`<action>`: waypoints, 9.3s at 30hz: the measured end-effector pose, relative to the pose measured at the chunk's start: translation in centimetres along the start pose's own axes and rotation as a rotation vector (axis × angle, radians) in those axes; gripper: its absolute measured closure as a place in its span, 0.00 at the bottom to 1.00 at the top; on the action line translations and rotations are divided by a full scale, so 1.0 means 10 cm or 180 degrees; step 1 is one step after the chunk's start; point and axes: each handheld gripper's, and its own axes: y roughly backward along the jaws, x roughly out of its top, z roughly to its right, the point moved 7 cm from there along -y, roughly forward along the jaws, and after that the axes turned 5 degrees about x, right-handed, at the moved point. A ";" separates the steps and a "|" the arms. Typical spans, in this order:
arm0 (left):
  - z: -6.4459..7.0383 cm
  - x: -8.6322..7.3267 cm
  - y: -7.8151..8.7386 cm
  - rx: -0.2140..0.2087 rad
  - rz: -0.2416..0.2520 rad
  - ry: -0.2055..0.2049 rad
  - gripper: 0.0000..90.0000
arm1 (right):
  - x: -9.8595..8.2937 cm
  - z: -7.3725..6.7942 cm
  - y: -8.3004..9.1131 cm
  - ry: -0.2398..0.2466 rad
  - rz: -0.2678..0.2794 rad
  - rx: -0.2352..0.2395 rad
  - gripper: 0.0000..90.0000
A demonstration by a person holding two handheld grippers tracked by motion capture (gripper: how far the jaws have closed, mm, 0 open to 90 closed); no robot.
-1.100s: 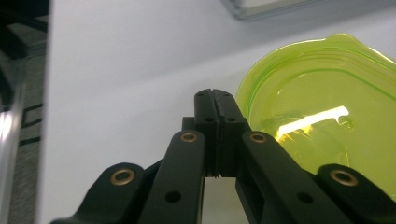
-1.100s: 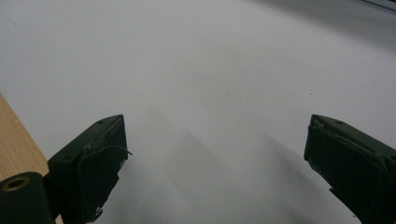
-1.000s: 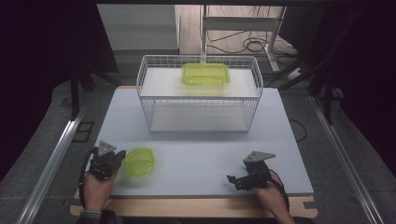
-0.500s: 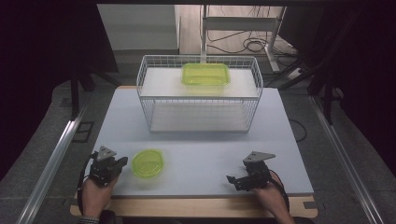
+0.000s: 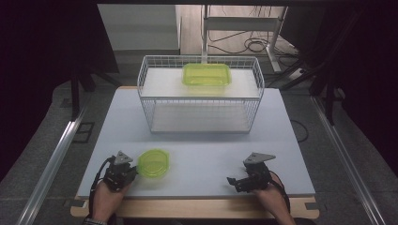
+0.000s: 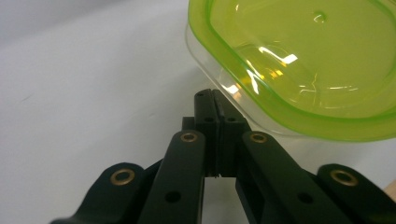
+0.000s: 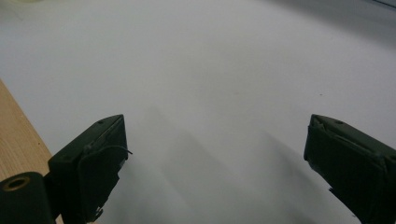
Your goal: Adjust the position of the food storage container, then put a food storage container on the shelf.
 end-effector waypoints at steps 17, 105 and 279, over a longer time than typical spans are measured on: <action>0.32 0.21 -0.18 -0.0269 0.0065 -0.0102 1.00 | 0.00 -0.01 -0.02 0.0013 -0.0010 0.0011 0.07; 0.64 0.03 0.04 -0.0123 0.0447 -0.0688 0.00 | 0.09 -0.02 0.02 -0.0105 0.0217 0.0191 0.06; 0.63 0.00 -0.03 -0.0168 0.0315 -0.0650 0.00 | 2.10 0.25 0.92 -0.1460 0.0853 0.1455 0.90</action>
